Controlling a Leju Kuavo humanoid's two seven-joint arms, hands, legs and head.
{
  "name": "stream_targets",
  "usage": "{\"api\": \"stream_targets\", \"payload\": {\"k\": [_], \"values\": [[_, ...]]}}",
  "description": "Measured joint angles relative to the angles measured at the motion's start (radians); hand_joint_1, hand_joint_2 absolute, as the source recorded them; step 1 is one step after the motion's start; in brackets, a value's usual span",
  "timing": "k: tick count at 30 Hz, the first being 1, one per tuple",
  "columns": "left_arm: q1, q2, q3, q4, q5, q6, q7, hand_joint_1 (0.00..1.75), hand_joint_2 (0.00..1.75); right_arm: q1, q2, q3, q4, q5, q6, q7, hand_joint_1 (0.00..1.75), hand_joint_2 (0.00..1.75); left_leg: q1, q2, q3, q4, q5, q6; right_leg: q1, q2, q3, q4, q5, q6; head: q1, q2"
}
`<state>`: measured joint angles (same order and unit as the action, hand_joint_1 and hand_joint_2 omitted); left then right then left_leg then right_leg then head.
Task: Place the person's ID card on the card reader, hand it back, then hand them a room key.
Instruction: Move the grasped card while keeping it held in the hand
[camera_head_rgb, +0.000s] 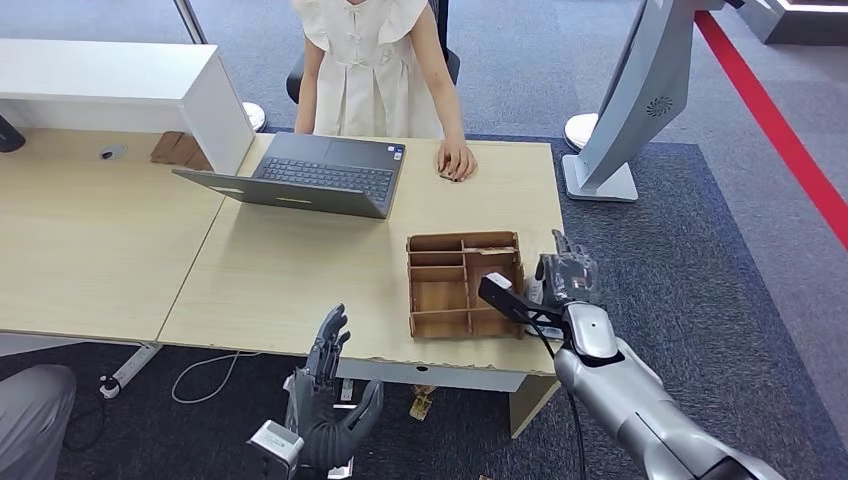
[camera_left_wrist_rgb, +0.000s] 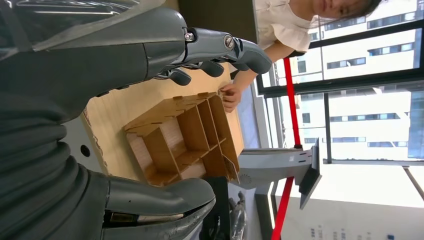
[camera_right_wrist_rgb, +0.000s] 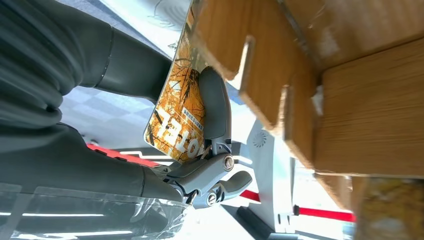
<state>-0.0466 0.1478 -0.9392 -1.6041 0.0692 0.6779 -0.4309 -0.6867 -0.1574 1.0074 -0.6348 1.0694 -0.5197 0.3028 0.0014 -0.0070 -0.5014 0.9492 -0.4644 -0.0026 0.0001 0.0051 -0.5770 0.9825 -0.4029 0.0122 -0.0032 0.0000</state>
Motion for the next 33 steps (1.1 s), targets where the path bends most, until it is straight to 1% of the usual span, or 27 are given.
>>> {"api": "stream_targets", "payload": {"k": [16,20,27,33], "values": [[0.000,0.012,-0.006,-0.008,0.015,0.000,0.011,0.00,1.75,0.002,-0.048,-0.016,-0.013,-0.008,0.008,0.021,1.75,1.75,0.000,0.000,0.000,0.000,0.000,0.000,0.000,0.000,0.000,0.000,0.000,0.000,0.000,0.000],[-0.003,0.016,-0.012,-0.008,0.022,0.000,0.011,0.00,1.75,0.013,-0.054,-0.016,-0.023,-0.012,0.035,0.009,1.75,1.75,0.000,0.000,0.000,0.000,0.000,0.000,0.000,0.000,0.000,0.000,0.000,0.000,0.000,0.000],[-0.007,0.019,-0.017,-0.008,0.036,-0.003,0.008,0.00,1.75,0.019,-0.054,-0.012,-0.036,-0.037,0.114,-0.027,1.75,1.75,0.000,0.000,0.001,0.000,0.000,0.000,0.000,0.000,0.001,0.000,0.000,0.000,0.000,0.000],[-0.008,0.021,-0.018,-0.008,0.039,-0.005,0.007,0.00,1.75,0.024,-0.049,-0.011,-0.036,-0.046,0.137,-0.035,1.75,1.75,0.000,0.000,0.003,0.000,0.000,0.000,0.000,0.000,0.003,0.000,0.000,0.000,0.000,0.000]]}}
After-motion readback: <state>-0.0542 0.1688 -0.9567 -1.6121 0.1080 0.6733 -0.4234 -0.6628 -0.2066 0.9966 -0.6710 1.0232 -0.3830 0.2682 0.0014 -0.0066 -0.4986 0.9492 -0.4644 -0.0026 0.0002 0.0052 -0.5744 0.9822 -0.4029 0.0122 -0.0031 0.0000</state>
